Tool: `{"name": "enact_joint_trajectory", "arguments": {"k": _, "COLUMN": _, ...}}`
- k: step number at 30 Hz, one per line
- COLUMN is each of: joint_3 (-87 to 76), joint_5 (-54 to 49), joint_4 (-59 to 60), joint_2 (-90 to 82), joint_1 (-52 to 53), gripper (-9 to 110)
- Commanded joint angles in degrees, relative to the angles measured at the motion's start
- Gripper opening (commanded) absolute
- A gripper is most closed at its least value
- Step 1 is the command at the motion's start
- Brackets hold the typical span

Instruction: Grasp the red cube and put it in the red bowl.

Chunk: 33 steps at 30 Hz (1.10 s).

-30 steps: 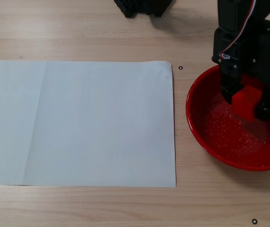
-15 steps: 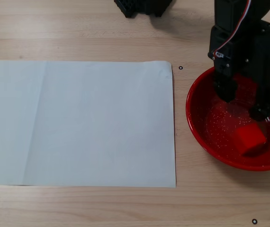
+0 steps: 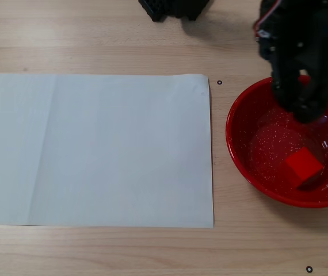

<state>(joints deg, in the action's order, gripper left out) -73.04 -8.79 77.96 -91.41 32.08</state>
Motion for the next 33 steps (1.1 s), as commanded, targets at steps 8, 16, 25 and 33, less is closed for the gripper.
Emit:
{"name": "enact_joint_trajectory", "arguments": {"k": 8, "joint_3": 5.71, "joint_5": -0.35, "joint_4": 2.29, "joint_2": -12.22, "joint_1": -6.77, "gripper": 0}}
{"name": "enact_joint_trajectory", "arguments": {"k": 16, "joint_3": -10.28, "joint_5": 4.04, "joint_4": -5.1, "joint_2": -23.99, "joint_1": -15.56, "gripper": 0}}
{"name": "enact_joint_trajectory", "arguments": {"k": 25, "joint_3": -35.68, "joint_5": 7.12, "joint_4": -11.6, "joint_2": -40.96, "joint_1": -24.79, "gripper": 0}}
{"name": "enact_joint_trajectory", "arguments": {"k": 33, "joint_3": -60.03, "joint_5": 8.53, "joint_4": -20.39, "joint_2": -59.33, "joint_1": -27.95, "gripper": 0}}
